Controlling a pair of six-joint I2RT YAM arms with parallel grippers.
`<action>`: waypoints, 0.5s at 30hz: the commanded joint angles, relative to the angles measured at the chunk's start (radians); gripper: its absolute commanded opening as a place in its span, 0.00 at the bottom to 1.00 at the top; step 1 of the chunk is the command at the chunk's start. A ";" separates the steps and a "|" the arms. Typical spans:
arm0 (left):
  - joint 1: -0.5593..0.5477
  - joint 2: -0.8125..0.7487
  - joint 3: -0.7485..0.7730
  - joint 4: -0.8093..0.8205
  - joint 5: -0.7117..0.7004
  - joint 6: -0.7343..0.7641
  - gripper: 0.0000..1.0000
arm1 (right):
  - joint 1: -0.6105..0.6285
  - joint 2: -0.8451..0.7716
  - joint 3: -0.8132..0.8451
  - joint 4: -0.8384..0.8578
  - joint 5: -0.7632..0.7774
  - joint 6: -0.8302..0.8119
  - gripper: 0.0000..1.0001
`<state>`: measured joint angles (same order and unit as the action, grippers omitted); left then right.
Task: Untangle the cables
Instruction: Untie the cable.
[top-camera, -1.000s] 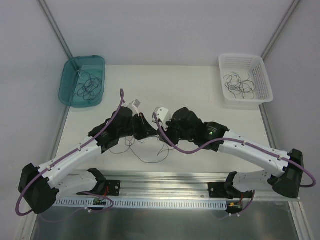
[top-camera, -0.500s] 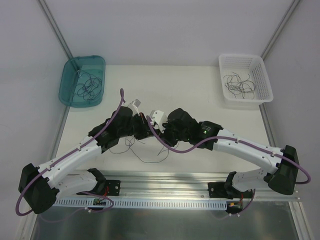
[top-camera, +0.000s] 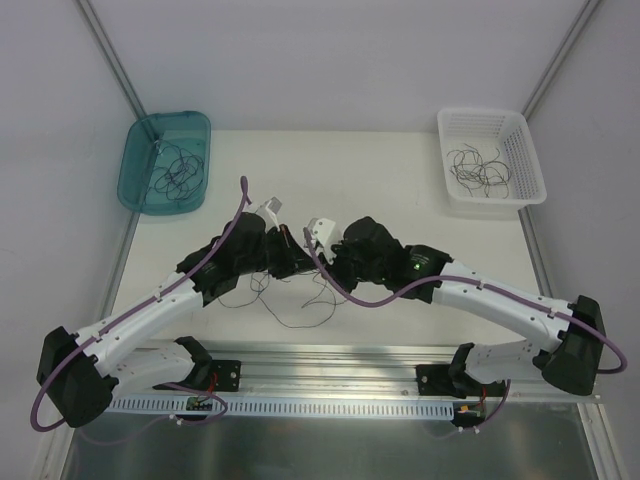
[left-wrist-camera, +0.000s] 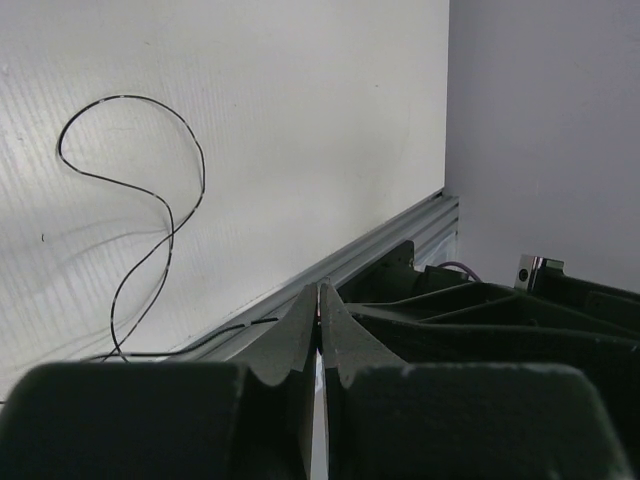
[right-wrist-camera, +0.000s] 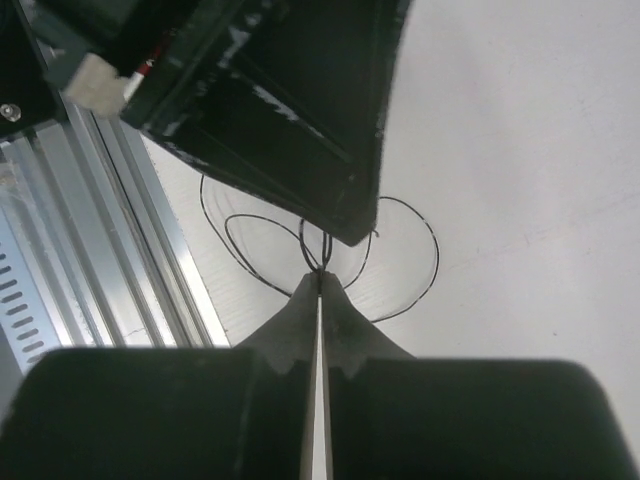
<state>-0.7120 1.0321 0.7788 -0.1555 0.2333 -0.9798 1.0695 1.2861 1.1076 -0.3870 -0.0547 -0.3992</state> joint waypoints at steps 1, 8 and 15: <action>0.002 -0.030 -0.007 0.008 -0.022 0.016 0.00 | -0.052 -0.114 -0.066 0.105 -0.040 0.083 0.01; 0.003 -0.043 -0.021 0.010 -0.029 0.026 0.00 | -0.157 -0.235 -0.213 0.296 -0.120 0.229 0.01; 0.005 -0.055 -0.033 0.011 -0.032 0.039 0.00 | -0.192 -0.252 -0.253 0.340 -0.143 0.321 0.01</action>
<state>-0.7120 1.0054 0.7555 -0.1341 0.2230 -0.9737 0.8848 1.0447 0.8482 -0.1074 -0.1734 -0.1352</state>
